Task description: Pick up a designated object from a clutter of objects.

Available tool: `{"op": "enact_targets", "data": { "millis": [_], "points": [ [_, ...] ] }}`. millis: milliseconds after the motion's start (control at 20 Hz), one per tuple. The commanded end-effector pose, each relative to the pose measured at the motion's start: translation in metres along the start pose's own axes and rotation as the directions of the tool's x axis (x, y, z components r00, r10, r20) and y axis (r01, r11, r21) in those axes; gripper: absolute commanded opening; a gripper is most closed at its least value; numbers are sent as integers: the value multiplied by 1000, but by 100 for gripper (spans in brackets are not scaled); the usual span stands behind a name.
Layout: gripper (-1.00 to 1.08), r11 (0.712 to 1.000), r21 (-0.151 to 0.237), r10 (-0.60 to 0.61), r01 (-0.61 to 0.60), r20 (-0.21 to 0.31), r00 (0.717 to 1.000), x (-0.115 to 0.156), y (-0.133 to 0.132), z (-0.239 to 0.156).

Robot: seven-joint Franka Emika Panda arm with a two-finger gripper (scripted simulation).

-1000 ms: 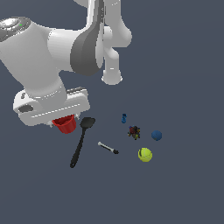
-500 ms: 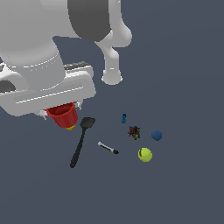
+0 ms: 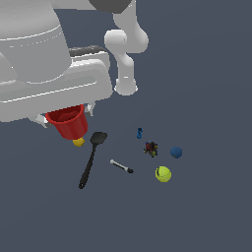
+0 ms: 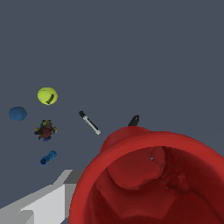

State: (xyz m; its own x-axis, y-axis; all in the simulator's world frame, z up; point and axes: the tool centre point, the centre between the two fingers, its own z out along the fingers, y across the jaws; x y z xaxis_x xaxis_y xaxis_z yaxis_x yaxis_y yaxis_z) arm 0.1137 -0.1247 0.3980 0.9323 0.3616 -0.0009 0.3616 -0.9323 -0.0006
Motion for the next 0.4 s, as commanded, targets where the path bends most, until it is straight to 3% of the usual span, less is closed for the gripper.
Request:
{"op": "enact_targets", "data": {
  "millis": [0, 350],
  "points": [
    [-100, 1000, -1, 0, 0, -1, 1000, 3, -1, -7],
    [-100, 1000, -1, 0, 0, -1, 1000, 6, -1, -13]
  ]
}}
